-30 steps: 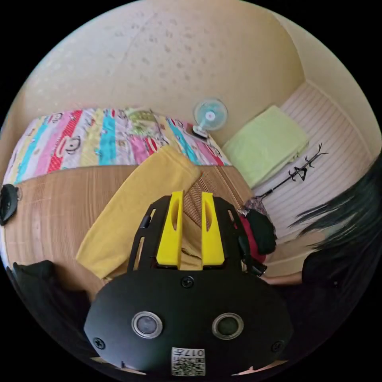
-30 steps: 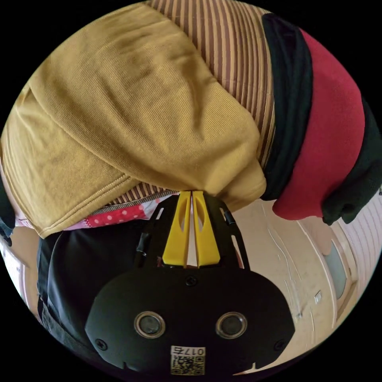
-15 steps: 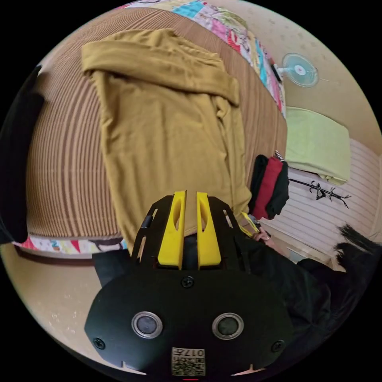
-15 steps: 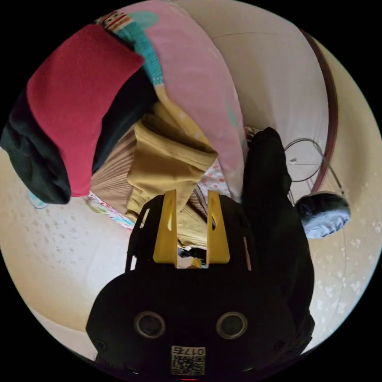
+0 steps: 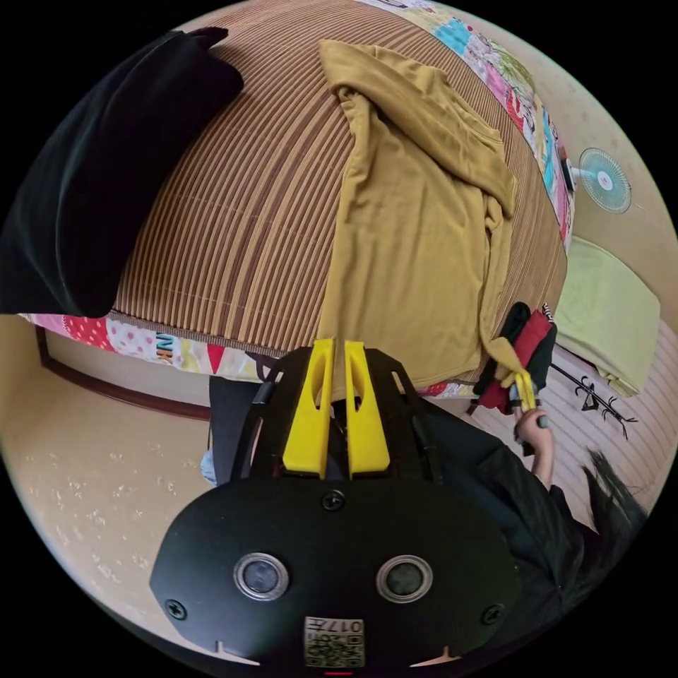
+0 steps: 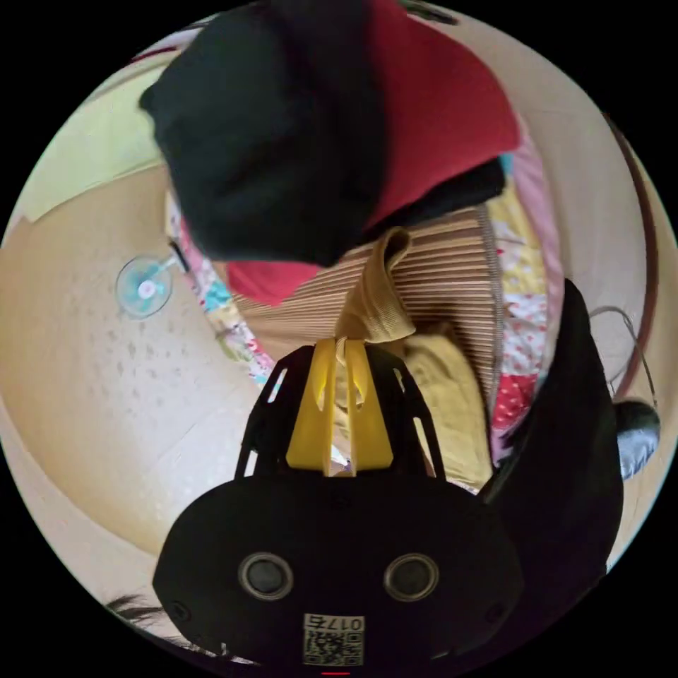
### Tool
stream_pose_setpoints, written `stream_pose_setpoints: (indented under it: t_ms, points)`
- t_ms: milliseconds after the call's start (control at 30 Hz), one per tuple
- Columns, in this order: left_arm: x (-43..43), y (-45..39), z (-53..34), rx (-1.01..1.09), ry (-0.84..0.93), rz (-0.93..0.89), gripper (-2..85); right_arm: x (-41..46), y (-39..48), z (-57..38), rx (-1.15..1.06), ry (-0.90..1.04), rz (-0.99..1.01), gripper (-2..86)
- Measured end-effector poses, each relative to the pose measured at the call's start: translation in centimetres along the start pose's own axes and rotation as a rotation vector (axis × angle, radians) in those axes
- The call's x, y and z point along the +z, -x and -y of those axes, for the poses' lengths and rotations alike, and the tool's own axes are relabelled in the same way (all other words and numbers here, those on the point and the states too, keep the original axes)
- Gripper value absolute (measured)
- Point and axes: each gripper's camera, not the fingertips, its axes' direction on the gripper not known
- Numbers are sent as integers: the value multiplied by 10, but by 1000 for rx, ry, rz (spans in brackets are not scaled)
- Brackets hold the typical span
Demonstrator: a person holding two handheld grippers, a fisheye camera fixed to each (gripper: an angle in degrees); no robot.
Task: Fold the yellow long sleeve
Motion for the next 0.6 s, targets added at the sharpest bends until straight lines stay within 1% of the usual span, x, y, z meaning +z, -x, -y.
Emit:
stream_pose_setpoints:
  t_ms: [67,100,167,200,233,267,300,367,400,433,467,500,567,600]
  points:
    - [-13,9,-1,22,-6,44,30,13,68,-13,-263,50,95,24]
    - [-16,12,-1,28,-6,56,29,17,86,-15,-339,68,109,23]
    - [-26,26,-1,57,10,82,28,30,153,-25,-615,88,146,23]
    - [-29,30,-1,64,15,83,27,32,167,-28,-675,86,151,23]
    - [-34,41,-2,73,20,83,27,35,195,-33,-783,78,155,23]
    - [-41,53,-5,73,16,77,27,37,220,-37,-899,64,158,23]
    - [-45,60,-6,69,11,70,27,38,230,-39,-961,52,152,23]
    - [-66,92,-14,45,-23,15,27,50,261,-44,-1201,-25,42,24]
    - [-71,101,-16,39,-32,-2,27,56,265,-41,-1216,-40,-2,24]
    - [-82,120,-21,24,-49,-32,27,70,268,-29,-1205,-73,-102,25]
    - [-94,140,-26,6,-62,-56,27,86,266,-13,-1168,-103,-198,25]
    - [-99,151,-28,-2,-67,-65,27,95,263,-3,-1141,-111,-241,25]
    - [-123,194,-38,-31,-80,-90,28,134,244,37,-984,-108,-363,25]
    - [-130,206,-41,-37,-83,-92,29,144,240,45,-952,-105,-383,24]
